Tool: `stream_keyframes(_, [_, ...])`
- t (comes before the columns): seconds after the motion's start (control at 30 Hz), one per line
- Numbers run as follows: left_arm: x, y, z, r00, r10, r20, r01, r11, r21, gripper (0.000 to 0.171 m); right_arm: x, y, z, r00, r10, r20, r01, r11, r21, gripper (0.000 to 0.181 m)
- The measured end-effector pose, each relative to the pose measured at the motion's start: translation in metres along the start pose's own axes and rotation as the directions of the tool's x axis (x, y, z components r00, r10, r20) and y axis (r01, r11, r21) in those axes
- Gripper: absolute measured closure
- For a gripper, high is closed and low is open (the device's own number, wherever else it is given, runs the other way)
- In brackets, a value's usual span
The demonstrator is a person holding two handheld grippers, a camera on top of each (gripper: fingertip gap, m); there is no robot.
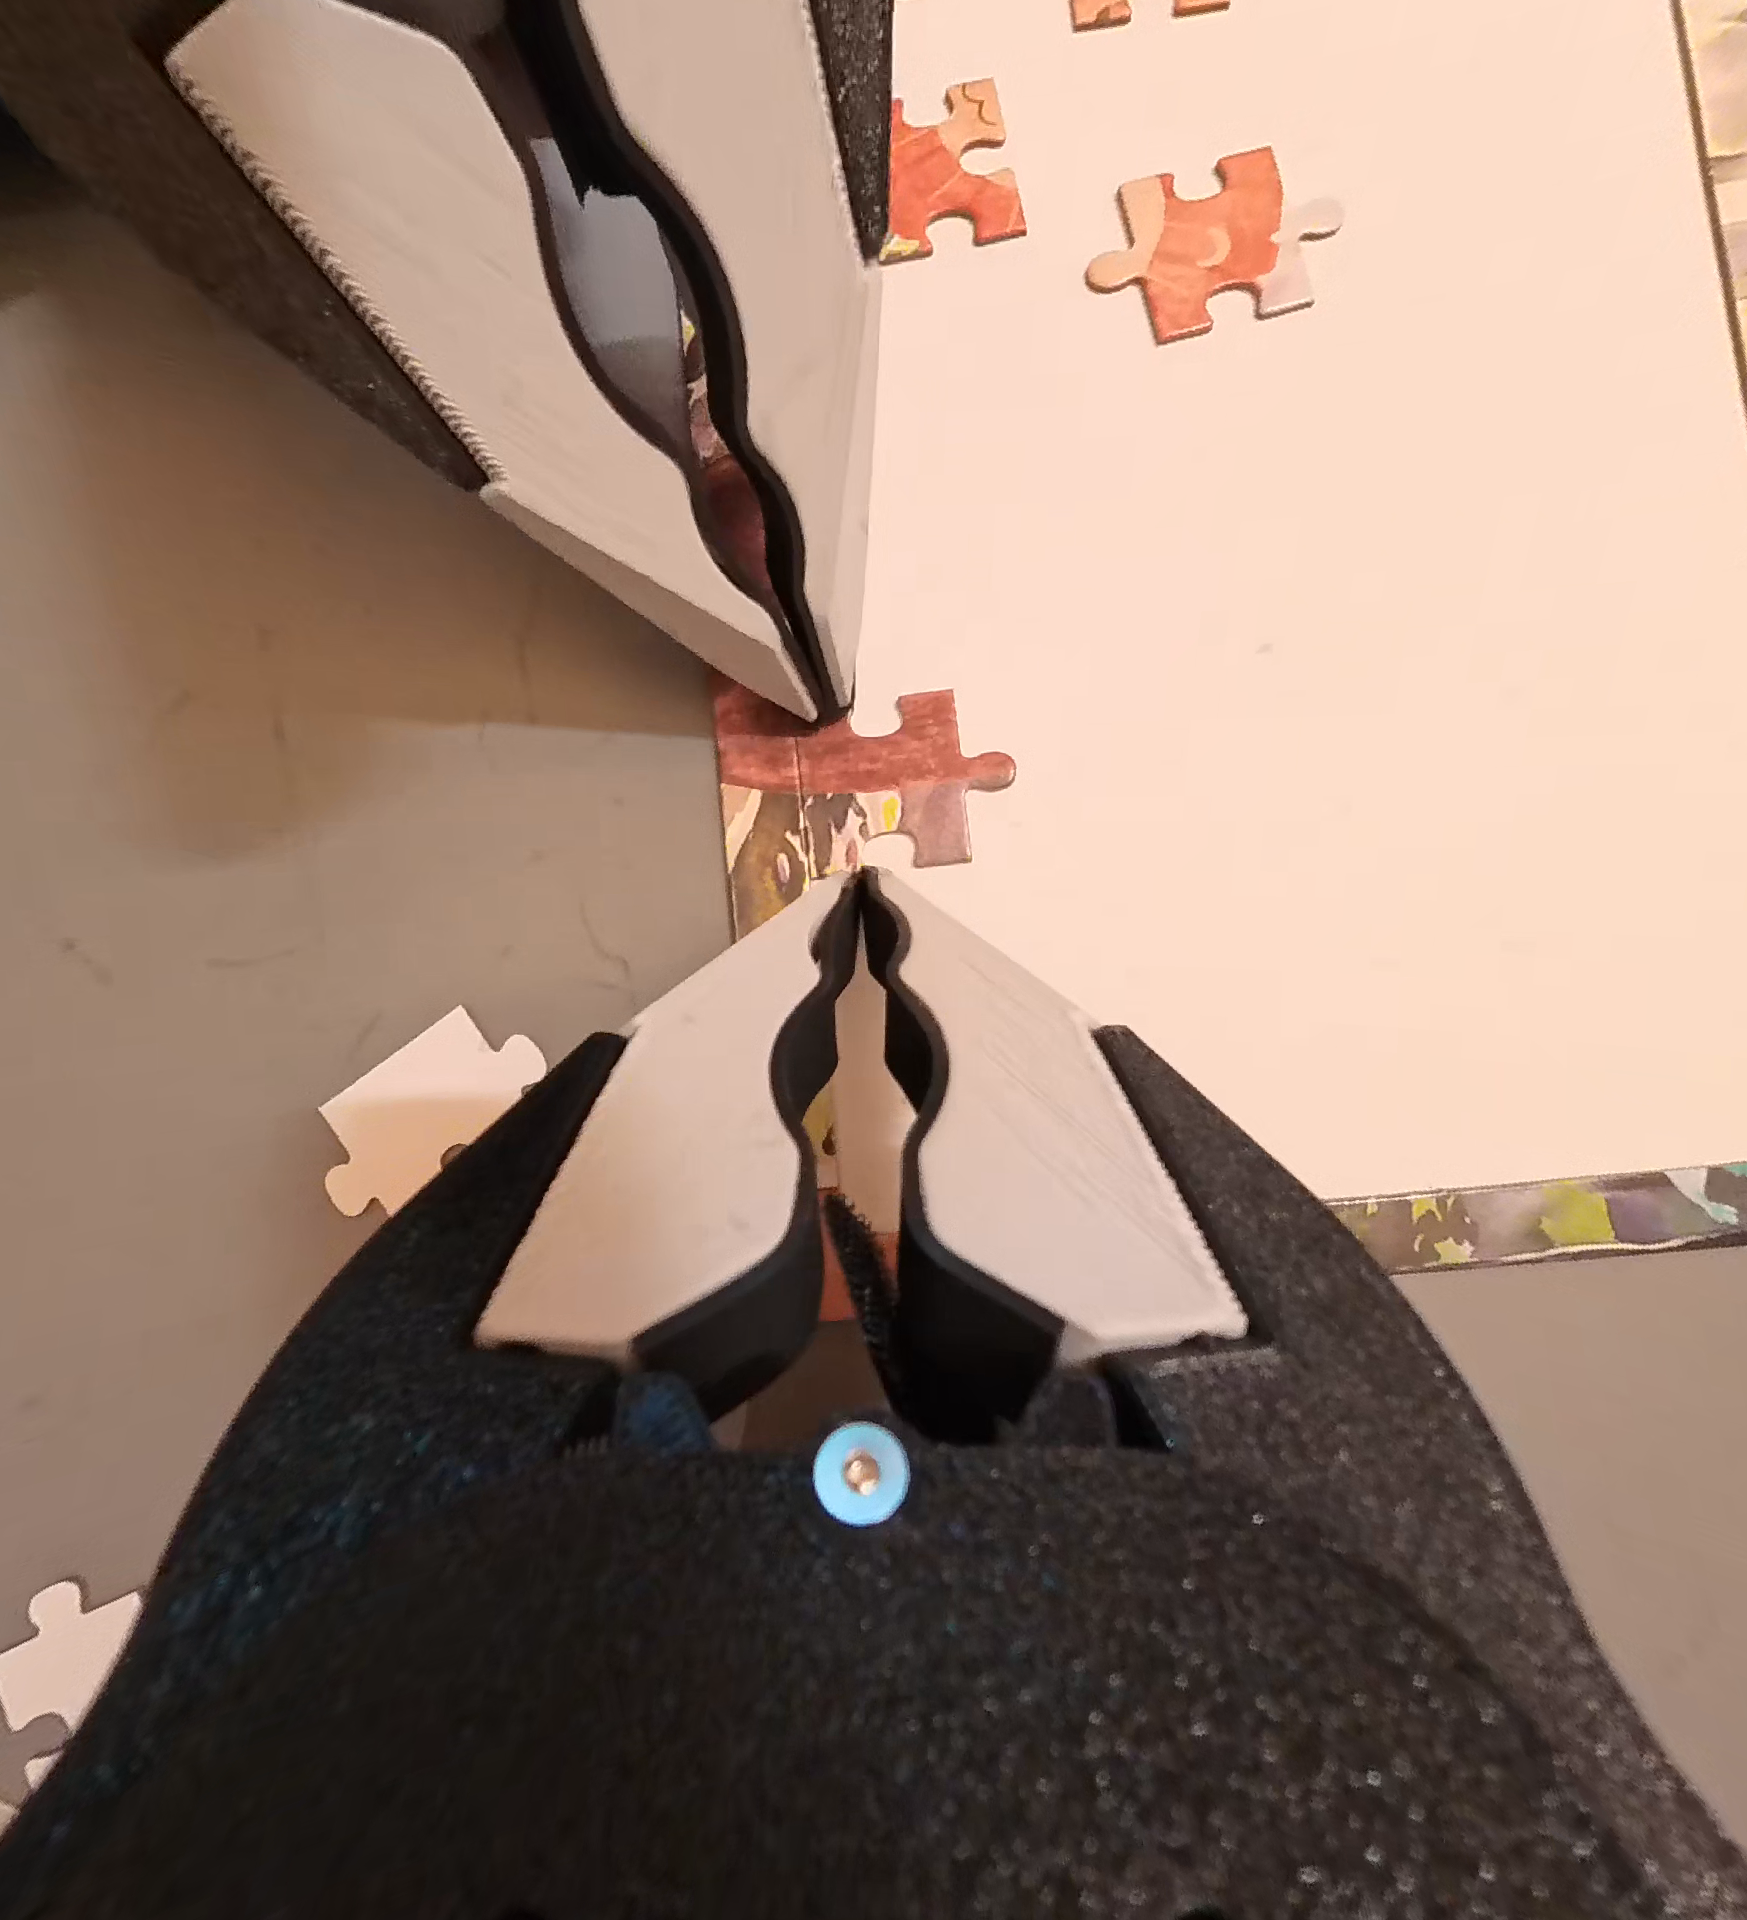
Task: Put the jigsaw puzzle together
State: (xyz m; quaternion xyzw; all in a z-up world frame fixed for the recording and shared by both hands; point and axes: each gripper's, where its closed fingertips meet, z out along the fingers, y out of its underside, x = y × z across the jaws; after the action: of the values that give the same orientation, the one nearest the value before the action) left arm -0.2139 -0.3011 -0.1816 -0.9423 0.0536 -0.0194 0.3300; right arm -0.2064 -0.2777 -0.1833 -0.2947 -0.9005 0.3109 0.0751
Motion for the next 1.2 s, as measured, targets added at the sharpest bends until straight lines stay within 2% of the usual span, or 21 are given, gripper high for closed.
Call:
stream_keyframes(0.5, [0.000, 0.001, -0.001, 1.000, 0.008, 0.003, -0.008, 1.000, 0.001, 0.171, 0.000, 0.001, -0.004, 1.000, -0.005, -0.003, 0.005, 1.000, -0.009, 0.181])
stream_keyframes(0.6, [-0.011, 0.002, -0.011, 0.998, -0.001, 0.060, 0.000, 1.000, 0.018, 0.171, 0.006, 0.000, -0.013, 1.000, 0.003, -0.025, -0.003, 1.000, 0.006, 0.181])
stream_keyframes(0.67, [-0.022, -0.004, -0.029, 0.990, -0.066, 0.124, 0.054, 0.994, 0.095, 0.171, 0.014, -0.001, -0.025, 0.998, 0.019, -0.065, -0.016, 0.999, 0.036, 0.181])
stream_keyframes(0.73, [-0.032, -0.010, -0.050, 0.966, -0.164, 0.198, 0.124, 0.971, 0.204, 0.171, 0.023, -0.001, -0.042, 0.992, 0.050, -0.117, -0.041, 0.996, 0.077, 0.181])
stream_keyframes(0.8, [-0.039, -0.005, -0.068, 0.925, -0.243, 0.293, 0.168, 0.951, 0.258, 0.171, 0.036, 0.000, -0.060, 0.978, 0.097, -0.186, -0.074, 0.989, 0.128, 0.181])
stream_keyframes(0.97, [-0.030, 0.039, -0.105, 0.812, -0.337, 0.477, 0.225, 0.934, 0.277, 0.171, 0.057, 0.019, -0.095, 0.902, 0.293, -0.317, -0.201, 0.935, 0.293, 0.179])
stream_keyframes(1.1, [-0.014, 0.048, -0.118, 0.751, -0.442, 0.490, 0.266, 0.882, 0.388, 0.171, 0.050, 0.041, -0.103, 0.841, 0.420, -0.341, -0.284, 0.880, 0.381, 0.179])
stream_keyframes(1.2, [-0.014, 0.046, -0.120, 0.709, -0.543, 0.451, 0.307, 0.812, 0.496, 0.171, 0.041, 0.046, -0.114, 0.801, 0.468, -0.374, -0.290, 0.849, 0.442, 0.179])
